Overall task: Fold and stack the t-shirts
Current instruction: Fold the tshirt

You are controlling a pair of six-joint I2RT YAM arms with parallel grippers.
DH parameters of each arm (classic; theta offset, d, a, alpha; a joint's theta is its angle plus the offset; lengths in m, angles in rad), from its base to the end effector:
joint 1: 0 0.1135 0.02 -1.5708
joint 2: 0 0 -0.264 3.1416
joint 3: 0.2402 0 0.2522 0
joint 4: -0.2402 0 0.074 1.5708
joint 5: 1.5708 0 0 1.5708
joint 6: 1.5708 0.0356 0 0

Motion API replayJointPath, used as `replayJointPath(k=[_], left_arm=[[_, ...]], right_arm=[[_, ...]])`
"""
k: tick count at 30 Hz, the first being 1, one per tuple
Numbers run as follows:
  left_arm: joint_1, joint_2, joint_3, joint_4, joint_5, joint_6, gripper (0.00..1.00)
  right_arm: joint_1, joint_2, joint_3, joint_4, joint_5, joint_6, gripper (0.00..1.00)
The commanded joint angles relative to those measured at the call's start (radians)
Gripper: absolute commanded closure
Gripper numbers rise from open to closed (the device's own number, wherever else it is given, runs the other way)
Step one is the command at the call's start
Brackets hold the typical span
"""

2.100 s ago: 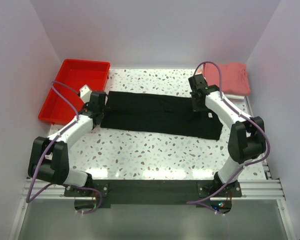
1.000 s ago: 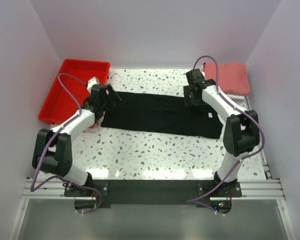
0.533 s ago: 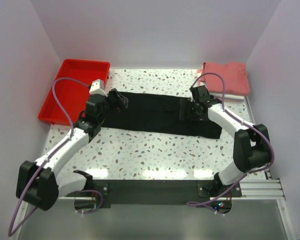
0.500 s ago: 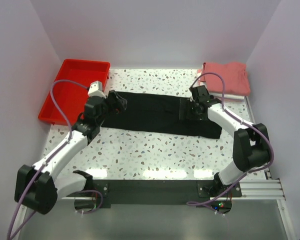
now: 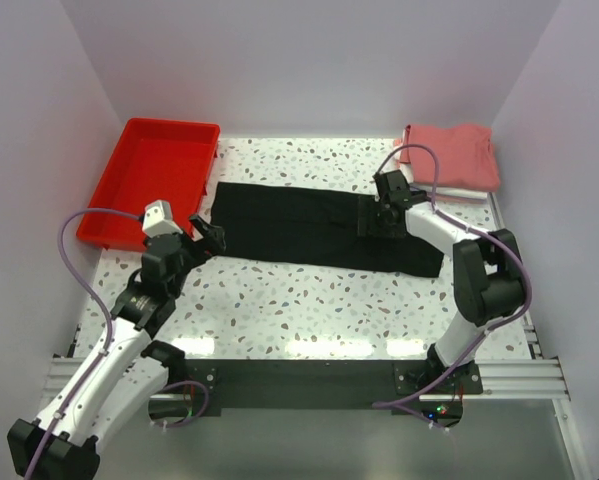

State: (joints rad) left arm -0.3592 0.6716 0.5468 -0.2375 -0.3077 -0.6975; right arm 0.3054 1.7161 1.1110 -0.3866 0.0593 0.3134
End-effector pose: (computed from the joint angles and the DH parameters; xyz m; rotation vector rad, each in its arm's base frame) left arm 0.1581 -0.0478 0.2686 -0.5275 1.8640 -0.4124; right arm 0.3380 0.1044 0.1930 0.0330 2.5678 0.1604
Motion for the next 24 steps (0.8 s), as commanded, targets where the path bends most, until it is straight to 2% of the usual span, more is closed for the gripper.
replayJointPath(k=[1, 3, 8, 10, 11, 14, 15, 20, 24], left_arm=[[-0.004, 0.005, 0.001, -0.039, -0.042, -0.028, 0.0], [-0.004, 0.014, 0.004, -0.048, -0.039, -0.036, 0.0], [-0.006, 0.031, 0.019, -0.063, -0.051, -0.037, 0.0], [-0.006, 0.029, 0.018, -0.059, -0.054, -0.039, 0.0], [-0.004, 0.028, 0.015, -0.057, -0.056, -0.039, 0.0], [-0.004, 0.028, 0.007, -0.051, -0.054, -0.036, 0.0], [-0.004, 0.028, 0.007, -0.049, -0.054, -0.034, 0.0], [-0.004, 0.022, 0.004, -0.036, -0.05, -0.031, 0.0], [-0.004, 0.022, 0.001, -0.033, -0.056, -0.033, 0.0]], right_arm=[[-0.003, 0.005, 0.044, 0.04, 0.066, -0.004, 0.28], [-0.003, 0.013, 0.044, 0.043, 0.083, -0.008, 0.35], [-0.005, 0.033, 0.053, 0.037, 0.097, -0.013, 0.36], [-0.003, 0.037, 0.055, 0.041, 0.096, -0.014, 0.46], [-0.003, 0.037, 0.055, 0.043, 0.087, -0.013, 0.56], [-0.003, 0.033, 0.056, 0.045, 0.056, -0.016, 0.72], [-0.003, 0.028, 0.056, 0.043, 0.044, -0.016, 0.8], [-0.003, -0.007, 0.053, 0.058, -0.002, -0.013, 0.98], [-0.003, -0.018, 0.075, 0.086, -0.058, 0.009, 1.0]])
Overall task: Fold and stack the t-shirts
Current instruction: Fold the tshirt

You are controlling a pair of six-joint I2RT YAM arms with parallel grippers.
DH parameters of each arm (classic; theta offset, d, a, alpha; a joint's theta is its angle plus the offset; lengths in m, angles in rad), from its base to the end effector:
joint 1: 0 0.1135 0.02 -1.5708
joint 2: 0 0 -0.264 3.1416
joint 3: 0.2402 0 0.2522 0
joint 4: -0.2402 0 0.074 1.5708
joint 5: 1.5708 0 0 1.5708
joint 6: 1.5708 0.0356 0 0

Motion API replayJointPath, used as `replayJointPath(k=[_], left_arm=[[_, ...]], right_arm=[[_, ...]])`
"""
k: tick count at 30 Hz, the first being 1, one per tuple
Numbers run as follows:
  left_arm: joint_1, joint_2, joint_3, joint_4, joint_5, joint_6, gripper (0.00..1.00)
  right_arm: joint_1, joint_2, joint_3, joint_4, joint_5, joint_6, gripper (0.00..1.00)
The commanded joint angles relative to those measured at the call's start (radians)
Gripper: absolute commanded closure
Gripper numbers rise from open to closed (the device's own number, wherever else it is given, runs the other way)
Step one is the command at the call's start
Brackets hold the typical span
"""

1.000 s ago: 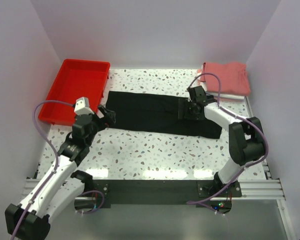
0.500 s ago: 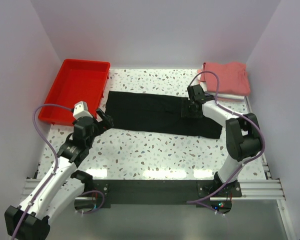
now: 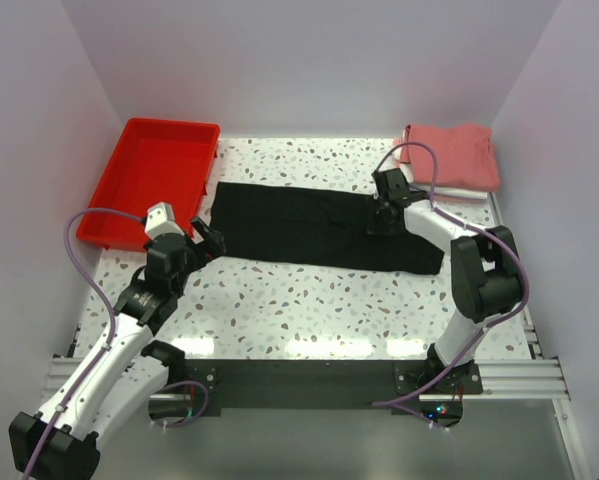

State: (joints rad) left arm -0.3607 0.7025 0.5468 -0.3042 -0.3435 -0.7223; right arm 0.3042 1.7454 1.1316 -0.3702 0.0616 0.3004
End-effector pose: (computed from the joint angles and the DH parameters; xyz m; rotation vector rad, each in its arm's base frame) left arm 0.1597 -0.0474 0.2576 -0.5734 1.9355 -0.3437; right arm 0.3454 0.1061 0.1902 0.0190 2.5594 0.1549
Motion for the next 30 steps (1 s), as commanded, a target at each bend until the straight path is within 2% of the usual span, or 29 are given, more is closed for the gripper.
replayJointPath(k=[1, 7, 13, 15, 16, 17, 18, 19, 21, 23, 30], left_arm=[[-0.003, -0.008, -0.001, 0.03, -0.02, -0.008, 0.0], [-0.003, 0.002, -0.002, 0.008, -0.037, -0.014, 0.0], [-0.003, -0.003, 0.001, 0.004, -0.051, -0.011, 0.0], [-0.003, -0.001, 0.002, 0.004, -0.051, -0.009, 0.0], [-0.003, 0.0, 0.004, 0.004, -0.052, -0.008, 0.0], [-0.003, 0.002, 0.004, 0.004, -0.054, -0.008, 0.0], [-0.003, 0.006, 0.002, 0.011, -0.055, -0.008, 0.0], [-0.003, 0.009, 0.001, 0.013, -0.054, -0.008, 0.0], [-0.003, 0.025, 0.001, 0.026, -0.04, -0.006, 0.0], [-0.003, 0.038, 0.002, 0.039, -0.025, 0.001, 0.0], [-0.004, 0.144, 0.002, 0.213, 0.073, 0.029, 0.0]], right_arm=[[-0.002, -0.041, 0.062, 0.077, -0.081, 0.026, 1.0], [-0.002, 0.019, 0.137, 0.08, -0.105, 0.098, 1.0], [-0.002, 0.049, 0.174, 0.063, -0.01, 0.212, 0.96], [-0.002, 0.054, 0.177, 0.07, -0.038, 0.212, 0.84], [-0.002, 0.054, 0.178, 0.071, -0.046, 0.209, 0.74], [-0.002, 0.054, 0.178, 0.071, -0.054, 0.192, 0.53], [-0.002, 0.052, 0.178, 0.07, -0.06, 0.18, 0.49], [-0.004, 0.049, 0.178, 0.056, -0.08, 0.171, 0.38], [-0.002, 0.039, 0.178, 0.04, -0.075, 0.141, 0.28], [-0.002, 0.006, 0.169, 0.024, -0.065, 0.123, 0.01], [-0.002, -0.13, 0.083, -0.006, -0.008, 0.117, 0.01]])
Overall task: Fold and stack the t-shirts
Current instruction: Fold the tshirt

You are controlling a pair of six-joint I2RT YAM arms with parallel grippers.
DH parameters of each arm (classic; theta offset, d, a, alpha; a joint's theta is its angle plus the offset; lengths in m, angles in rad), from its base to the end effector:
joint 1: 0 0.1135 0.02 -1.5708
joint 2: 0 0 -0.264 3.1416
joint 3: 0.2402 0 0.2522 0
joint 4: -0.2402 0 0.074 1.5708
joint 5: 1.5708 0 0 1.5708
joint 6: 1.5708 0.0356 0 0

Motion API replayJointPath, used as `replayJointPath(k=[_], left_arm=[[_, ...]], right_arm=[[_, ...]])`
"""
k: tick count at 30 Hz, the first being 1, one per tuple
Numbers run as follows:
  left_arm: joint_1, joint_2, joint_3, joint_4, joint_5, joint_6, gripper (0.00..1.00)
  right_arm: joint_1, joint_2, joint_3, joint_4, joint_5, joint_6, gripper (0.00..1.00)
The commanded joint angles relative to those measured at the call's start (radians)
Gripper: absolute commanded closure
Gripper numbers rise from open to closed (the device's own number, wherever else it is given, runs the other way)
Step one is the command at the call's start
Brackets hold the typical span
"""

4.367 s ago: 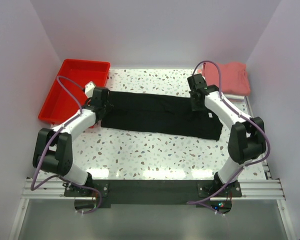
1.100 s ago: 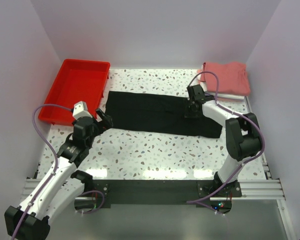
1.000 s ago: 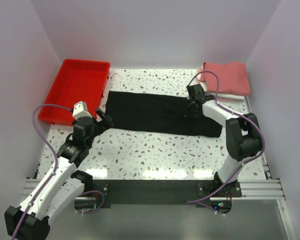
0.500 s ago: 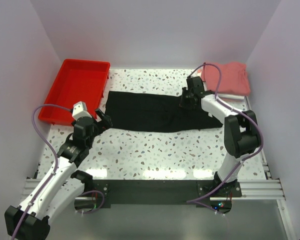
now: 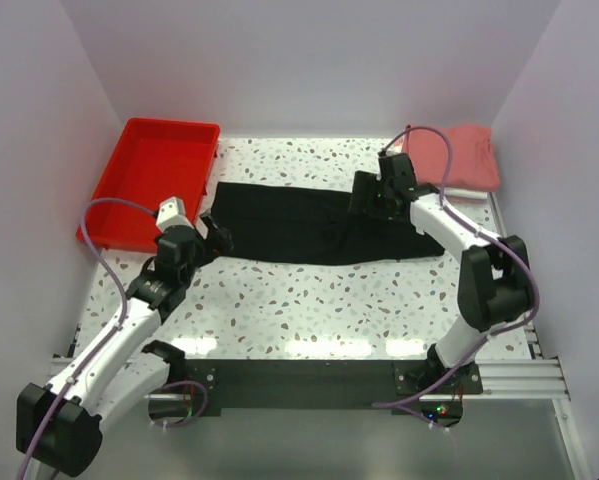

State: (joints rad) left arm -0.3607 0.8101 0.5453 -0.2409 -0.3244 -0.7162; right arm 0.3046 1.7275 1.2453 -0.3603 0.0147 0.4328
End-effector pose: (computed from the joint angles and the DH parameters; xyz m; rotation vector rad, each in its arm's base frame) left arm 0.1765 -0.0545 0.2463 -0.5583 1.9874 -0.3323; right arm 0.3617 0.1132 0.2320 0.1630 2.4329 0.3182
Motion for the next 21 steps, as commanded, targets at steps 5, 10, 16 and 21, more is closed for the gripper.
replayJointPath(k=[5, 10, 16, 21], left_arm=[[-0.003, 0.217, 0.042, 0.307, 0.162, 0.038, 0.0], [-0.003, 0.421, 0.111, 0.475, 0.254, 0.053, 0.0], [0.002, 0.716, 0.231, 0.522, 0.308, 0.081, 0.0], [0.028, 0.797, 0.225, 0.532, 0.308, 0.052, 0.0]], right_arm=[[-0.012, -0.193, -0.122, -0.034, 0.157, 0.001, 0.01], [-0.097, -0.206, -0.194, -0.026, 0.1, 0.012, 0.01], [-0.2, -0.105, -0.233, 0.001, 0.056, 0.01, 0.01], [-0.286, -0.045, -0.27, -0.02, 0.047, 0.024, 0.01]])
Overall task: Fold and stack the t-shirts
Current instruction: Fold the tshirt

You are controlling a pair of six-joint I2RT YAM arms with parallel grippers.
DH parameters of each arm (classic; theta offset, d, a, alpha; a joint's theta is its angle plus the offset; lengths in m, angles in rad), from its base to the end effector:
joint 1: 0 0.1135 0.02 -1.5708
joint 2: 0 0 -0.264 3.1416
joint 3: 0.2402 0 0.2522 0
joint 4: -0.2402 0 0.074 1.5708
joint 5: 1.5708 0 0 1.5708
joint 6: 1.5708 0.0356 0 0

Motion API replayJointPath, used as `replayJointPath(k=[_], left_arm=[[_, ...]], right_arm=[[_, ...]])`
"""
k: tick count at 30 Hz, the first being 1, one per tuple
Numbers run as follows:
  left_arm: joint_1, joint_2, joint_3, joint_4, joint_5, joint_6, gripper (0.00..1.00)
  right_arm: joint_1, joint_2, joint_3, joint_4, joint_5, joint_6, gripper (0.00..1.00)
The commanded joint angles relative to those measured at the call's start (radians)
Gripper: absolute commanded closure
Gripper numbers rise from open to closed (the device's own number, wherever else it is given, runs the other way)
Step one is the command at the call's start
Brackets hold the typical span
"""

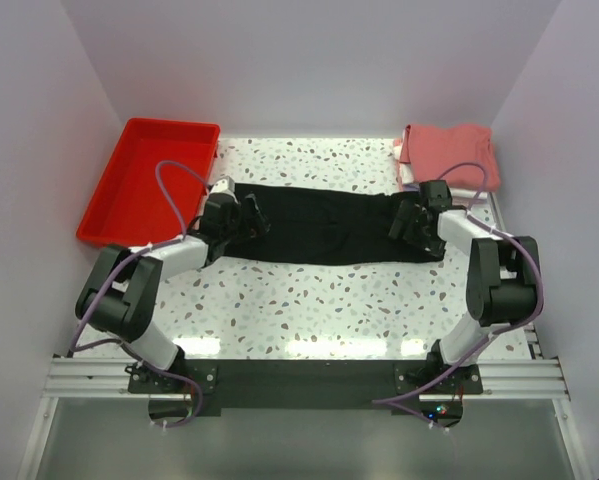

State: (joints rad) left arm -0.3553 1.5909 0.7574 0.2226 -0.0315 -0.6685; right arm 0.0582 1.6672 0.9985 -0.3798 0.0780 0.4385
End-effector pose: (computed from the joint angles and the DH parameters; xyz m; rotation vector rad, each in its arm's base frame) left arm 0.3043 -0.1117 0.1736 -0.3665 2.2038 -0.5390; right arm 0.3290 0.0164 0.1766 0.5212 2.5635 0.0729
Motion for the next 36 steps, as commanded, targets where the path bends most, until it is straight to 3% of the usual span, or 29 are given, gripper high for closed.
replayJointPath(k=[1, 14, 21, 25, 30, 33, 36], left_arm=[[0.032, 0.018, 0.005, 0.067, 0.021, -0.002, 0.0], [0.104, 0.017, -0.121, 0.031, -0.025, -0.025, 0.0], [0.104, -0.075, -0.213, -0.048, 0.011, -0.028, 0.0], [0.102, -0.234, -0.32, -0.127, 0.05, -0.054, 0.03], [0.029, -0.533, -0.418, -0.435, 0.039, -0.123, 0.06], [-0.053, -0.768, -0.405, -0.593, -0.008, -0.167, 0.06], [-0.06, -0.933, -0.366, -0.615, -0.039, -0.151, 0.03]], right_arm=[[-0.049, 0.02, -0.032, -0.007, -0.003, 0.023, 0.01], [-0.132, -0.049, -0.149, -0.06, 0.081, 0.069, 0.01], [-0.133, -0.145, -0.14, -0.05, 0.026, 0.029, 0.01], [-0.133, -0.216, -0.097, -0.06, -0.007, -0.007, 0.01], [-0.133, -0.293, -0.041, -0.077, -0.03, -0.017, 0.01], [-0.132, -0.331, -0.028, -0.051, -0.125, -0.012, 0.01], [-0.13, -0.349, -0.044, -0.018, -0.229, 0.005, 0.01]])
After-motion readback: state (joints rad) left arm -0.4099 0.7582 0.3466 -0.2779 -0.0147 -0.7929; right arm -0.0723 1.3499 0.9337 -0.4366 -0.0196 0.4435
